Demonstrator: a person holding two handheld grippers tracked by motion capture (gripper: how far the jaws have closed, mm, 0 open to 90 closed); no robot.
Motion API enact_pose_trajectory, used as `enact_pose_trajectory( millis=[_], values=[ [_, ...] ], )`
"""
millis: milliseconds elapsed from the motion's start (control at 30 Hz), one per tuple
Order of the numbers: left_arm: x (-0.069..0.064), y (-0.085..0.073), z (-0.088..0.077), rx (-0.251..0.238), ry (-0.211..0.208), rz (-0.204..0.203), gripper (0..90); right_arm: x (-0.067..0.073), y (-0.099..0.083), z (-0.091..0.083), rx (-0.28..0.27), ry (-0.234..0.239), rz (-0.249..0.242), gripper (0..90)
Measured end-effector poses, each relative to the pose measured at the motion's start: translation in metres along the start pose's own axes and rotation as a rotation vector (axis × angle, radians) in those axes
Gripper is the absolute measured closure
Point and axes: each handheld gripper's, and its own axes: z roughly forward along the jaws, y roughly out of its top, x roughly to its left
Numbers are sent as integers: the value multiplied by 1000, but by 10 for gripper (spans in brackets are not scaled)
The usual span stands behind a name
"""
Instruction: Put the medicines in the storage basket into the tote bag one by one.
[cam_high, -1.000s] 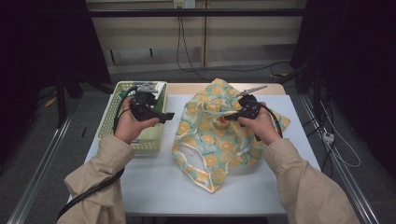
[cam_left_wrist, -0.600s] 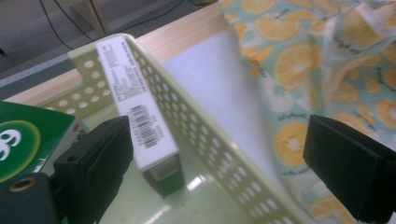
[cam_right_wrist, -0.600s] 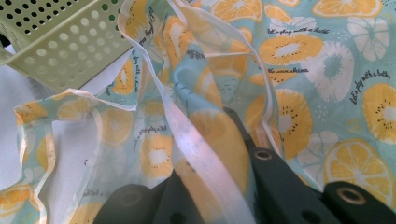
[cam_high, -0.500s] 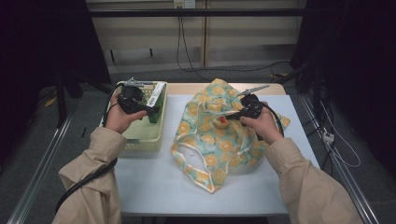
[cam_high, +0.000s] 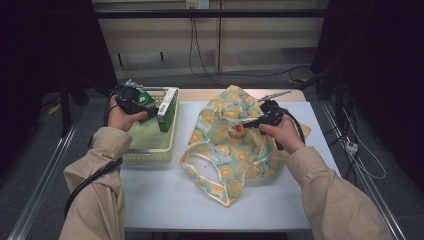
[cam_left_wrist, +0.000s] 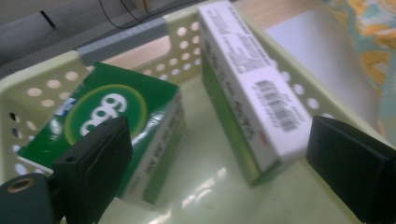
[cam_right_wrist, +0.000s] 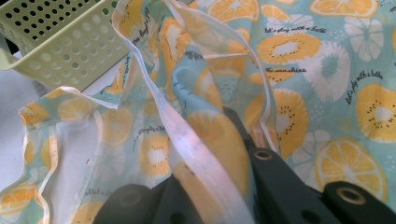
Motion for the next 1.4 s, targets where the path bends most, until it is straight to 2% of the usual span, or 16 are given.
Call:
enact_pose_trajectory(
  millis=[67,200,267,333,500,600,633,700,800,1067,1100,1200,1233,1267,1333,1400],
  values=[
    [8,1,4,9,9,-7,71,0,0,1,1,7,-1,900],
    [20,1,15,31,41,10,71,0,0,5,6,26,1,900],
    [24,2,21,46,34,17,71,-1,0,4,-1,31,6,900],
    [28,4,26,52,45,36,71,-2,1,3,-6,35,11,900],
    [39,6,36,62,41,22,70,-4,5,0,-11,40,21,900],
    [43,5,42,63,59,17,65,-4,9,-3,-17,38,15,900],
    [45,6,43,75,61,30,59,-3,10,-4,-20,38,13,900],
    [46,7,45,75,78,33,56,-3,11,-5,-16,37,12,900],
    [48,8,47,68,76,32,53,-3,10,-4,-12,45,17,900],
    [51,12,60,101,79,27,26,-1,10,1,8,55,15,900],
    [50,11,62,103,83,35,21,-2,10,1,10,54,15,900],
    [42,10,65,142,96,100,20,-3,10,1,5,53,19,900],
    [41,10,63,160,101,122,39,-3,9,1,5,51,18,900],
    [39,10,62,163,106,127,56,-4,9,0,6,50,17,900],
    [37,8,57,169,95,120,101,-4,8,0,4,49,16,900],
    [36,6,52,160,84,89,144,-3,8,0,2,48,16,900]
  ],
)
